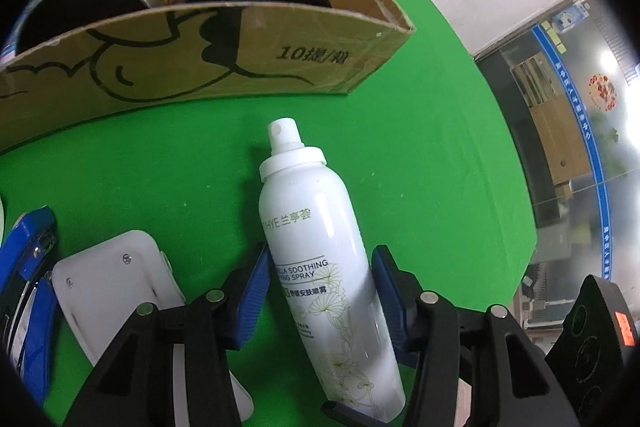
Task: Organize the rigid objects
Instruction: 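Lift the spray bottle and carry it over the cardboard box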
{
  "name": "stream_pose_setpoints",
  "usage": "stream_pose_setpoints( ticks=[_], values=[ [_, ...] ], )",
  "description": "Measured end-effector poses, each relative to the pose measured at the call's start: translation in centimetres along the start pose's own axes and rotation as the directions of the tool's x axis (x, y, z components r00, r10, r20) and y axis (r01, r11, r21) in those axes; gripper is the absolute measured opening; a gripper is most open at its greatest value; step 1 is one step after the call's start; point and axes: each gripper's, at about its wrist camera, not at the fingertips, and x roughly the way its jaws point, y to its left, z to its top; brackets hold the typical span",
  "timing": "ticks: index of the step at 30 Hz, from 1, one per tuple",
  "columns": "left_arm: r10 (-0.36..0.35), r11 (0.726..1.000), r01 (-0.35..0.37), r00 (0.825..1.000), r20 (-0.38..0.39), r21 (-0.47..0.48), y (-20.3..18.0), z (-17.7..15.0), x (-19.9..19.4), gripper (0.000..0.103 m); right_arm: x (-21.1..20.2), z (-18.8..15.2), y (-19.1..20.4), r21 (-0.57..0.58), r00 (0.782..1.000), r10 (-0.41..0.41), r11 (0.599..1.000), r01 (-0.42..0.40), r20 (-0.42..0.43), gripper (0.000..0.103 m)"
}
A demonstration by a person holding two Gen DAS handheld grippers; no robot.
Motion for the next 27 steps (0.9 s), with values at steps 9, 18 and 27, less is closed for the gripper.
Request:
stream_pose_setpoints(
  ticks=[9,18,27],
  values=[
    [0.043,0.991,-0.065,0.983,0.181,0.115,-2.8,2.2,-5.9,0.049,-4.0,2.5,2.1,-0.049,0.990,0.021,0.999,-0.014,0.138,0.045],
    [0.040,0.980,-0.092,0.958,0.284,0.175,-4.7,7.8,-9.6,0.049,-7.1,8.4,3.2,-0.102,0.964,0.002,0.994,0.026,0.266,0.044],
    [0.016,0.981,-0.068,0.962,0.273,0.183,-5.3,14.7,-9.8,0.049,-9.2,15.4,2.0,-0.122,0.951,-0.008,0.991,0.048,0.308,0.045]
  ],
)
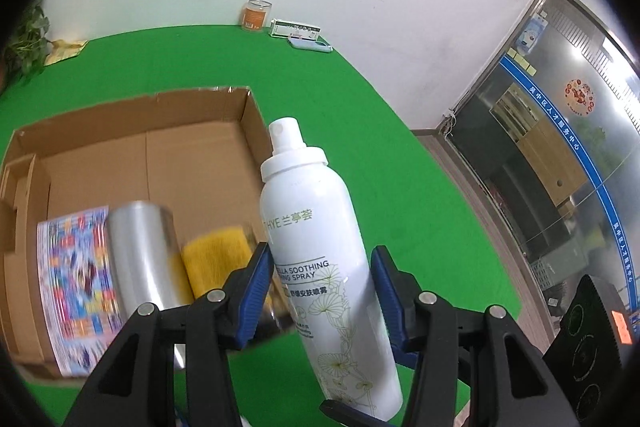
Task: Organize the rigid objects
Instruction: 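Lift the spray bottle and carry it over the cardboard box, then lower the spray bottle beside the yellow jar and open the right gripper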
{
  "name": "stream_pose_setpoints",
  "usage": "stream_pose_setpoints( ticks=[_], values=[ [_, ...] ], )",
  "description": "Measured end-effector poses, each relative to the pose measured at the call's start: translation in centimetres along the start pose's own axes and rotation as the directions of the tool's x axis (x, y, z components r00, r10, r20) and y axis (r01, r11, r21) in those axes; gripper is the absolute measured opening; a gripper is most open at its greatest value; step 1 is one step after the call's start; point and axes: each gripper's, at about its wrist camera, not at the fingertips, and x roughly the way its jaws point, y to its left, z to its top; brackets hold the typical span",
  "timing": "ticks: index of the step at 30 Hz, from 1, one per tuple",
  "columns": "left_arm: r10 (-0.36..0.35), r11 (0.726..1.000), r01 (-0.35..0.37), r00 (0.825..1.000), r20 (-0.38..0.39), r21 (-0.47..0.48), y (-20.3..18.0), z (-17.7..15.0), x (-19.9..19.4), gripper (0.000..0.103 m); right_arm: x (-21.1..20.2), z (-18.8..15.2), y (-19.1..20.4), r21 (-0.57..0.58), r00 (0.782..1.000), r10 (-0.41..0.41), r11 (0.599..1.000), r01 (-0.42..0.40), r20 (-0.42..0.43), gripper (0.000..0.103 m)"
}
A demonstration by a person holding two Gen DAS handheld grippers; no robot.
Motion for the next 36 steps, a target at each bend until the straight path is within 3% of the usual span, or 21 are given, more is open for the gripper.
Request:
stream_pose_setpoints(
  ticks=[4,7,9,21,29,34,36],
  values=[
    [-0.008,1.000,0.007,0.999,-0.051,-0.022,1.3,3.3,2.6,0.049,2.4,3.8,-2.5,0.003,0.999,0.004,1.000,-0.004,-0.037,0.045],
    [-0.035,0.997,0.026,0.993,-0.113,-0.078,3.1,4.5,5.2,0.049,4.4,5.4,-4.7,0.071,0.993,0.064,0.996,-0.057,-0.095,0.045],
    [-0.054,0.994,0.039,0.988,-0.145,-0.105,4.1,5.2,7.0,0.049,6.5,6.2,-5.9,0.064,0.990,0.043,0.997,-0.035,-0.135,0.045],
    [-0.056,0.991,0.012,0.943,-0.329,-0.134,5.0,3.5,13.8,0.049,13.2,4.8,-8.6,0.098,0.958,0.001,0.995,0.029,-0.288,0.045],
    [-0.076,0.991,0.030,0.929,-0.362,-0.130,4.8,3.8,13.9,0.049,13.3,4.4,-7.2,0.051,0.944,-0.097,0.992,0.119,-0.315,0.045],
    [-0.042,0.995,0.009,0.939,-0.341,-0.096,3.8,3.5,12.8,0.049,13.8,4.7,-5.7,0.039,0.935,-0.131,0.988,0.152,-0.330,0.045],
    [-0.059,0.996,0.034,0.947,-0.317,-0.084,3.6,3.3,11.4,0.049,13.6,4.9,-5.3,0.051,0.937,-0.135,0.986,0.160,-0.323,0.045]
  ],
)
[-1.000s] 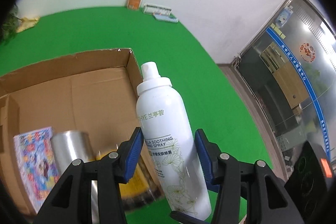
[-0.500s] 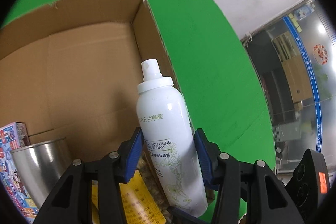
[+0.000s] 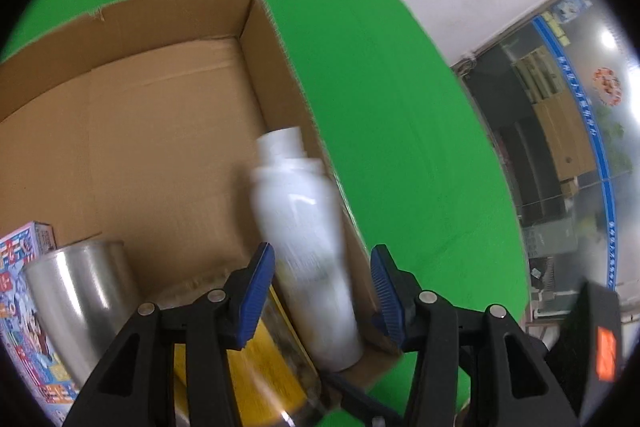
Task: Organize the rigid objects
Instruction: 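Lower the spray bottle beside the yellow jar and open the right gripper, then reach the right tool toward the white rectangular case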
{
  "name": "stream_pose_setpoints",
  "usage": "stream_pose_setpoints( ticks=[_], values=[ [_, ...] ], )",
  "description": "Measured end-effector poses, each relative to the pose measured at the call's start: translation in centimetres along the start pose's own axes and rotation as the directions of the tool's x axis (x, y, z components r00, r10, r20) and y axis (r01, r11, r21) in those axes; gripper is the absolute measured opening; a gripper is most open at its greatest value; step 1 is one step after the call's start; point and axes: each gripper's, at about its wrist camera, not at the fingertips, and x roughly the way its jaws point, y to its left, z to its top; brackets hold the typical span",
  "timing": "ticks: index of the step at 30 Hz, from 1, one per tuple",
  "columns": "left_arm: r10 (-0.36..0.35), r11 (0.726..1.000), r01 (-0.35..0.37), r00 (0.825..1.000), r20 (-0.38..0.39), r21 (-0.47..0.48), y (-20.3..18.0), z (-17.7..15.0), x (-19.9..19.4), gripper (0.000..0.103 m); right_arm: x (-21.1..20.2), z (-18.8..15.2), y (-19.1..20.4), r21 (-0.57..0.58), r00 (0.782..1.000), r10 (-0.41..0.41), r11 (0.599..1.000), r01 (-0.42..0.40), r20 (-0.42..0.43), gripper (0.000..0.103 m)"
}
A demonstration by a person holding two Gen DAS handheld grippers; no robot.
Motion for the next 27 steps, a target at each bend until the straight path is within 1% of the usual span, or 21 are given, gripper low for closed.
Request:
stream_pose_setpoints(
  ticks=[2,4,6,7,8,9,10,11,12,13,14,15,16,17,18,19,20,22,23,25,27],
  values=[
    [0.022,0.999,-0.024,0.998,0.053,0.028,-0.5,-1.2,-1.8,0.049,-0.5,0.1,0.4,0.008,1.000,-0.016,1.000,0.015,0.027,0.046],
    [0.072,0.995,-0.080,0.989,0.133,0.054,-1.0,-2.8,-3.9,0.049,-1.8,-0.8,1.1,0.003,0.996,-0.039,0.999,0.039,0.077,0.047],
    [0.128,0.985,-0.154,0.959,0.255,0.082,-1.4,-5.5,-6.8,0.049,-3.2,-2.0,1.9,-0.003,0.986,-0.060,0.998,0.061,0.154,0.061],
    [0.142,0.980,-0.177,0.940,0.309,0.087,-1.5,-7.0,-8.2,0.049,-4.1,-2.7,2.1,0.000,0.978,-0.067,0.998,0.068,0.200,0.077],
    [0.155,0.977,-0.198,0.920,0.361,0.085,-1.4,-8.3,-9.6,0.053,-5.2,-3.7,2.5,0.006,0.963,-0.075,0.997,0.076,0.258,0.092],
    [0.173,0.972,-0.223,0.897,0.407,0.078,-1.3,-9.6,-10.8,0.065,-6.0,-4.4,3.0,0.009,0.950,-0.083,0.996,0.084,0.300,0.097],
    [0.200,0.964,-0.258,0.868,0.455,0.067,-1.2,-11.1,-12.1,0.074,-6.6,-5.1,3.2,0.010,0.939,-0.091,0.996,0.093,0.332,0.099],
    [0.255,0.946,-0.323,0.814,0.522,0.041,-1.2,-13.0,-13.7,0.087,-7.2,-6.0,3.8,0.009,0.926,-0.101,0.994,0.105,0.363,0.099],
    [0.296,0.927,-0.374,0.764,0.573,0.020,-1.1,-14.5,-14.8,0.087,-7.6,-6.9,4.5,0.007,0.916,-0.109,0.993,0.115,0.386,0.100],
    [0.343,0.901,-0.434,0.708,0.618,-0.002,-1.1,-16.2,-15.8,0.087,-8.1,-7.8,5.1,0.008,0.904,-0.121,0.992,0.129,0.410,0.100],
    [0.403,0.861,-0.508,0.642,0.652,-0.032,-1.0,-17.8,-16.6,0.088,-8.6,-9.3,5.6,0.011,0.889,-0.132,0.990,0.141,0.438,0.100],
    [0.459,0.820,-0.569,0.586,0.668,-0.065,-1.1,-19.1,-17.2,0.089,-9.1,-10.1,6.3,0.017,0.871,-0.135,0.989,0.145,0.472,0.100],
    [0.497,0.793,-0.601,0.547,0.674,-0.097,-0.8,-20.1,-17.6,0.089,-9.7,-11.0,7.0,0.036,0.850,-0.139,0.989,0.140,0.509,0.100],
    [0.529,0.777,-0.615,0.519,0.672,-0.137,-0.2,-21.3,-17.9,0.089,-10.2,-12.0,7.9,0.054,0.838,-0.142,0.990,0.134,0.527,0.100],
    [0.551,0.774,-0.607,0.511,0.660,-0.177,0.5,-22.5,-18.2,0.089,-10.6,-12.6,8.5,0.071,0.830,-0.139,0.990,0.120,0.540,0.100],
    [0.560,0.780,-0.591,0.515,0.649,-0.205,1.1,-23.4,-18.4,0.089,-11.2,-13.1,8.4,0.076,0.828,-0.131,0.991,0.107,0.546,0.100],
    [0.557,0.793,-0.566,0.524,0.644,-0.225,1.6,-24.6,-18.6,0.089,-11.3,-13.7,9.2,0.063,0.829,-0.116,0.993,0.097,0.546,0.101],
    [0.549,0.811,-0.527,0.537,0.640,-0.254,2.6,-26.6,-18.5,0.089,-11.4,-14.8,10.3,0.033,0.831,-0.125,0.991,0.127,0.542,0.101],
    [0.556,0.813,-0.511,0.540,0.632,-0.279,2.9,-27.6,-18.3,0.089,-12.4,-15.3,10.0,0.028,0.829,-0.131,0.990,0.137,0.544,0.101],
    [0.554,0.821,-0.483,0.543,0.631,-0.306,3.3,-29.5,-18.1,0.089,-13.0,-16.7,10.4,0.021,0.831,-0.119,0.992,0.128,0.543,0.101],
    [0.544,0.830,-0.458,0.538,0.643,-0.319,2.9,-31.4,-17.8,0.089,-12.9,-18.3,11.2,0.013,0.833,-0.126,0.990,0.141,0.539,0.101]
  ],
)
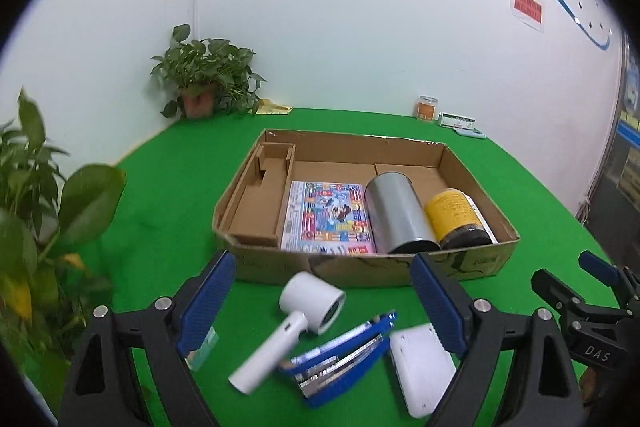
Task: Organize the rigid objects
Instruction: 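Reach the right tool toward the white rectangular case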
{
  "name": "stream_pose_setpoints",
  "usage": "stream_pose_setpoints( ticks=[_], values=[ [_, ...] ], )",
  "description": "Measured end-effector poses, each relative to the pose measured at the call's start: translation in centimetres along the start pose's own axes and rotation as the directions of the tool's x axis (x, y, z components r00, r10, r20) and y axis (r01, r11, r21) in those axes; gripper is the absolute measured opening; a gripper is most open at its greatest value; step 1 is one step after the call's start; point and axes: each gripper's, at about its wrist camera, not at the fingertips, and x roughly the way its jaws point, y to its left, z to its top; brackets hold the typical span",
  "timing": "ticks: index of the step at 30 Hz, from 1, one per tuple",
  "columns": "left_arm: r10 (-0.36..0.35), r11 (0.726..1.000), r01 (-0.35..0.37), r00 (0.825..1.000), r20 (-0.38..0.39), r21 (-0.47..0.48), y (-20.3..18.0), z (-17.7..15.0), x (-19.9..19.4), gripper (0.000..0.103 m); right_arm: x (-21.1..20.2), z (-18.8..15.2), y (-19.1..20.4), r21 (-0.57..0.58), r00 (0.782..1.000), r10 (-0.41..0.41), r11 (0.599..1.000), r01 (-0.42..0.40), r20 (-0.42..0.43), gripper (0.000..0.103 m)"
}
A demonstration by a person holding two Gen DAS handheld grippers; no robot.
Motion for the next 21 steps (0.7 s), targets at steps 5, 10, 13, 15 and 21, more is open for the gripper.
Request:
stream_pose_setpoints(
  ticks=[5,10,13,15,21],
  values=[
    [0.002,1.000,-0.002,1.000,0.030,0.014,-0.5,-1.3,-1.4,0.089,-1.5,-1.7,1.0,-0.067,1.000,-0.030,0.997,0.030,0.001,0.101],
    [-0.025,1.000,0.024,0.999,0.040,0.016,-0.5,-1.9,-2.1,0.089,-2.5,-2.7,1.7,-0.087,0.999,-0.042,0.995,0.043,0.010,0.100],
    [-0.023,1.000,0.022,0.999,0.049,0.018,-0.6,-2.1,-2.1,0.089,-2.6,-2.8,1.4,-0.077,0.999,-0.036,0.996,0.036,-0.002,0.101],
    [-0.031,0.999,0.030,0.997,0.064,0.016,-0.7,-2.1,-2.2,0.089,-2.7,-3.1,1.4,-0.078,0.999,-0.046,0.996,0.046,-0.001,0.100],
    [-0.042,0.999,0.042,0.999,0.028,0.007,-0.4,-2.5,-1.2,0.041,-2.2,-3.8,0.8,-0.065,1.000,0.000,0.998,-0.002,-0.020,0.098]
  ],
)
